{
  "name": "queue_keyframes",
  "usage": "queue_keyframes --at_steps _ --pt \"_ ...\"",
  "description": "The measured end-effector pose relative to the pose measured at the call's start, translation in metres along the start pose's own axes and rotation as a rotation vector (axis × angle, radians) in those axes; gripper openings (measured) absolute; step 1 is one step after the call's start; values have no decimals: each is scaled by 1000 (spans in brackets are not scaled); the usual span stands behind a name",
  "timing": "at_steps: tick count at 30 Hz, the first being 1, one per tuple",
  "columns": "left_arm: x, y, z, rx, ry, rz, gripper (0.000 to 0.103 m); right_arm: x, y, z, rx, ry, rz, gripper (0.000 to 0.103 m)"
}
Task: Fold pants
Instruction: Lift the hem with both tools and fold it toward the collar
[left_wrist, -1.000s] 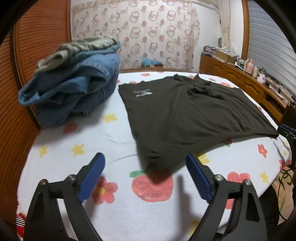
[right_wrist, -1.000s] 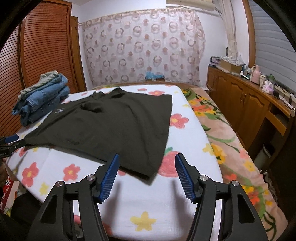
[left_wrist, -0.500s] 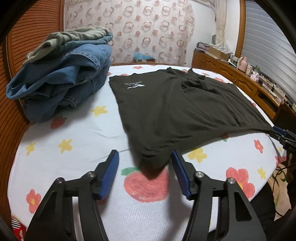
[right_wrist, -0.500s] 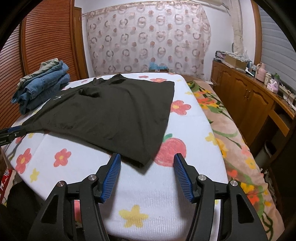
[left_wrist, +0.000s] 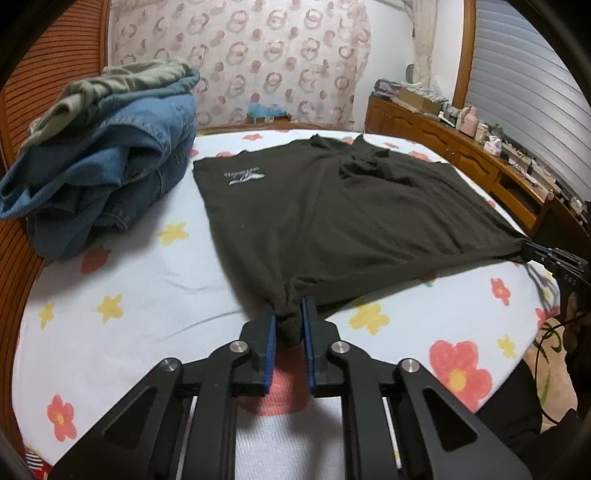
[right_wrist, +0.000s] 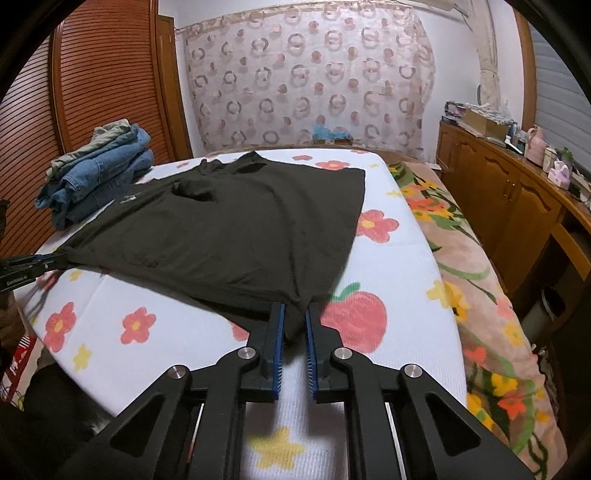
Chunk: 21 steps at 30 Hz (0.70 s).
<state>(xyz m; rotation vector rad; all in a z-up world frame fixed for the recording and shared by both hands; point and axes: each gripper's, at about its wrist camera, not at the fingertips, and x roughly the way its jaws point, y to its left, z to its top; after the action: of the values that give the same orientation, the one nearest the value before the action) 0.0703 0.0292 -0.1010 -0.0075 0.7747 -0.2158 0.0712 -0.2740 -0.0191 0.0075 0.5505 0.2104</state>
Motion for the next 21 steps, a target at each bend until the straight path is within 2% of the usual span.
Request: queue_keyframes --at_steps 9,21 --pt "-29 -4 6 10 -28 -27 10 -21 -5 -2 12 -29 24 8" --pt "-62 -15 -4 29 -27 -59 10 -64 -10 -6 5 -70 38 8"
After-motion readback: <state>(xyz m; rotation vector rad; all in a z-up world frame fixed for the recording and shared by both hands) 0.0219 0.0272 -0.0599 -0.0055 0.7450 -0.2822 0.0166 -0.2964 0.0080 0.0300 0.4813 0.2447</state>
